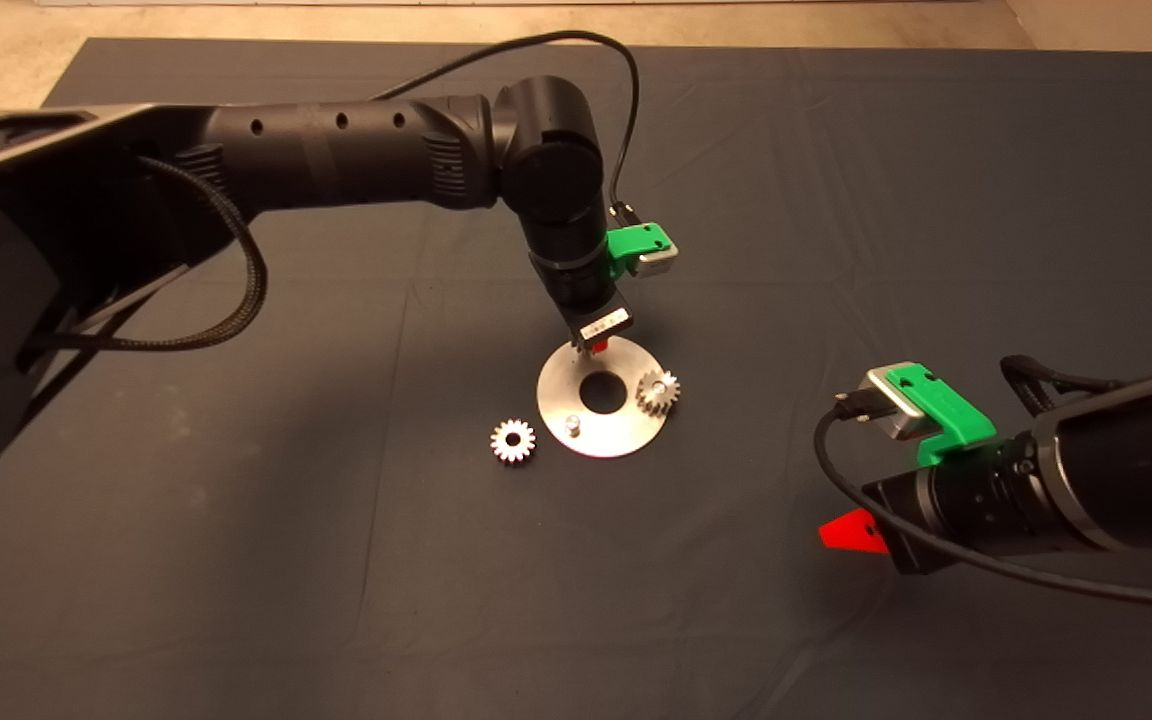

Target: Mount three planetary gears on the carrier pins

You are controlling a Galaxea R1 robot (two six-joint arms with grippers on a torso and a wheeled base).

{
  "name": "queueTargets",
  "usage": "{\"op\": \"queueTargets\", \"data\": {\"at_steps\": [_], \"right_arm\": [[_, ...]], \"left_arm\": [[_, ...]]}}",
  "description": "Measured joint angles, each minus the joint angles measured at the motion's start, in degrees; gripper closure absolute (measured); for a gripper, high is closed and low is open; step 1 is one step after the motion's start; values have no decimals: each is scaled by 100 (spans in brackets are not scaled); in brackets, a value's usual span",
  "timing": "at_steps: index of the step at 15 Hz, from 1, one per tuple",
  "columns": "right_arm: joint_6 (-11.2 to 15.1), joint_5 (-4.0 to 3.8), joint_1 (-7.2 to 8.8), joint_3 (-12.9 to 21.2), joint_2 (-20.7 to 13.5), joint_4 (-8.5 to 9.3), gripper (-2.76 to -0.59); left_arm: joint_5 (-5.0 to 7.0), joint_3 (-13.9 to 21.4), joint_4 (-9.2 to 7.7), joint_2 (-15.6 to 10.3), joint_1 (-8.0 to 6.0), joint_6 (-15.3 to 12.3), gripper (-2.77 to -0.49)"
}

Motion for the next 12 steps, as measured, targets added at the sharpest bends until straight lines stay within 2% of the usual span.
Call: {"op": "queueTargets", "data": {"at_steps": [5, 12], "right_arm": [[0, 0, 0, 0, 0, 0, -160], [0, 0, 0, 0, 0, 0, -160]], "left_arm": [[9, -10, -156, 0, -5, 0, -77], [11, -10, -165, 0, -5, 2, -77]]}}
